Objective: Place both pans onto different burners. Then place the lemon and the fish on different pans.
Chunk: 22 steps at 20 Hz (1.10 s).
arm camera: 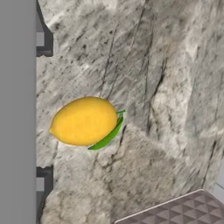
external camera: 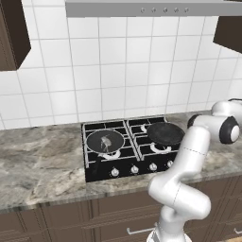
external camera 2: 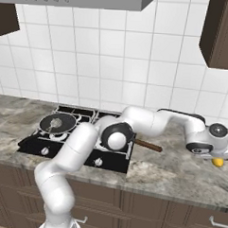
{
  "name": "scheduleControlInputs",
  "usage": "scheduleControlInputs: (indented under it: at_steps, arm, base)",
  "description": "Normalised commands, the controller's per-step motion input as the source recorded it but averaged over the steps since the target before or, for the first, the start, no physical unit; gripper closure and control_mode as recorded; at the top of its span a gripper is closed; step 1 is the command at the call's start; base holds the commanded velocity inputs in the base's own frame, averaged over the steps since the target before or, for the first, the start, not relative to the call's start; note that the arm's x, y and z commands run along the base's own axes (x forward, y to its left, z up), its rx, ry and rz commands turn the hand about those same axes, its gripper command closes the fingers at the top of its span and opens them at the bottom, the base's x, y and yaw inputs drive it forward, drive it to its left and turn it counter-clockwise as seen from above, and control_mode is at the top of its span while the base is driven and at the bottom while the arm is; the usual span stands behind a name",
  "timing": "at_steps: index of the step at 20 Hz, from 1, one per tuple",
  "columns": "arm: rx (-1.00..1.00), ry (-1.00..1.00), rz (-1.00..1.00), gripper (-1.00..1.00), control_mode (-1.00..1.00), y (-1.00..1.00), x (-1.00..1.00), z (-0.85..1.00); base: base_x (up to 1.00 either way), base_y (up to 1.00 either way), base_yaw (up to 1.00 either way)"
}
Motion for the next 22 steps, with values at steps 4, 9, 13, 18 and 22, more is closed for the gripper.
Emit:
scheduleControlInputs:
  at_steps: [4,9,13,18,22]
  arm:
    - [0.0,0.0,0.0,-1.0,-1.0,-0.01,0.08,-0.09]
    - [0.0,0.0,0.0,-1.0,-1.0,0.0,0.07,-0.13]
    - [0.0,0.0,0.0,-1.0,-1.0,-0.01,0.1,-0.13]
    - [0.0,0.0,0.0,-1.0,-1.0,-0.16,0.17,-0.01]
    - [0.0,0.0,0.0,-1.0,-1.0,-0.18,0.16,-0.01]
  base:
    - [0.0,0.0,0.0]
    - [0.0,0.0,0.0]
    - [0.0,0.0,0.0]
    - [0.0,0.0,0.0]
    - [0.0,0.0,0.0]
